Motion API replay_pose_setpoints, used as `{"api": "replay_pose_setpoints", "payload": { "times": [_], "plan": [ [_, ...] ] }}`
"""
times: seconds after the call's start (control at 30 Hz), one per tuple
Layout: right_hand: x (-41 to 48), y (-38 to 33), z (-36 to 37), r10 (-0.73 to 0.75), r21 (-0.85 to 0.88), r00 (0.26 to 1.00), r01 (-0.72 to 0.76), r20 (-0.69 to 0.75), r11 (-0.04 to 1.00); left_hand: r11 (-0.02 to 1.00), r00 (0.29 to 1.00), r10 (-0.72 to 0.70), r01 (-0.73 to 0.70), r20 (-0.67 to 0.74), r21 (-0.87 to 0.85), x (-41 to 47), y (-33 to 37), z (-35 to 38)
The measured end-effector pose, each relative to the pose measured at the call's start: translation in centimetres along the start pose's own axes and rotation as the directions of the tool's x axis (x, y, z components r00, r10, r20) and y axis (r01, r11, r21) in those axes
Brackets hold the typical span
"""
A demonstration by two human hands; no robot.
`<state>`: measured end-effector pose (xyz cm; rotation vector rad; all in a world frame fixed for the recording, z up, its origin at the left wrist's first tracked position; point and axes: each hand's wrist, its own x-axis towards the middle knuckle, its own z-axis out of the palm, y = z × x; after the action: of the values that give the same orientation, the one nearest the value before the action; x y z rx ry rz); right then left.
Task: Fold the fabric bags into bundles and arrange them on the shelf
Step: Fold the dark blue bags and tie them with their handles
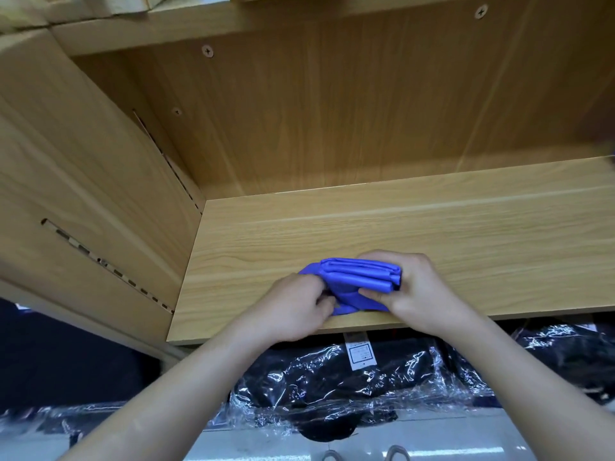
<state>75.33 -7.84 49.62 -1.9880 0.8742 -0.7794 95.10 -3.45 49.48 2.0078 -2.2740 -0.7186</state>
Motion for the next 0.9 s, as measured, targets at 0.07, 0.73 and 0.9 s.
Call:
{"api": "replay_pose_setpoints", "payload": {
  "times": [0.07, 0.73, 0.9],
  "plan": [
    [0.0, 0.5, -0.1, 0.020, -0.038, 1.000, -0.020, 0.006, 0.999, 0.983, 0.996, 0.085, -0.083, -0.001, 0.165, -0.8, -0.4, -0.1],
    [2.4, 0.8, -0.7, 0.040, -0.195, 0.987, -0.009, 0.157, 0.981, 0.970, 0.961, 0.244, -0.244, -0.133, 0.017, -3.5, -3.5, -1.5],
    [3.0, 1.0, -0.1, 0.056, -0.175, 0.988, -0.030, 0.143, 0.984, 0.928, 0.976, 0.217, -0.217, -0.035, -0.304, -3.7, -2.0, -2.9]
  ]
}}
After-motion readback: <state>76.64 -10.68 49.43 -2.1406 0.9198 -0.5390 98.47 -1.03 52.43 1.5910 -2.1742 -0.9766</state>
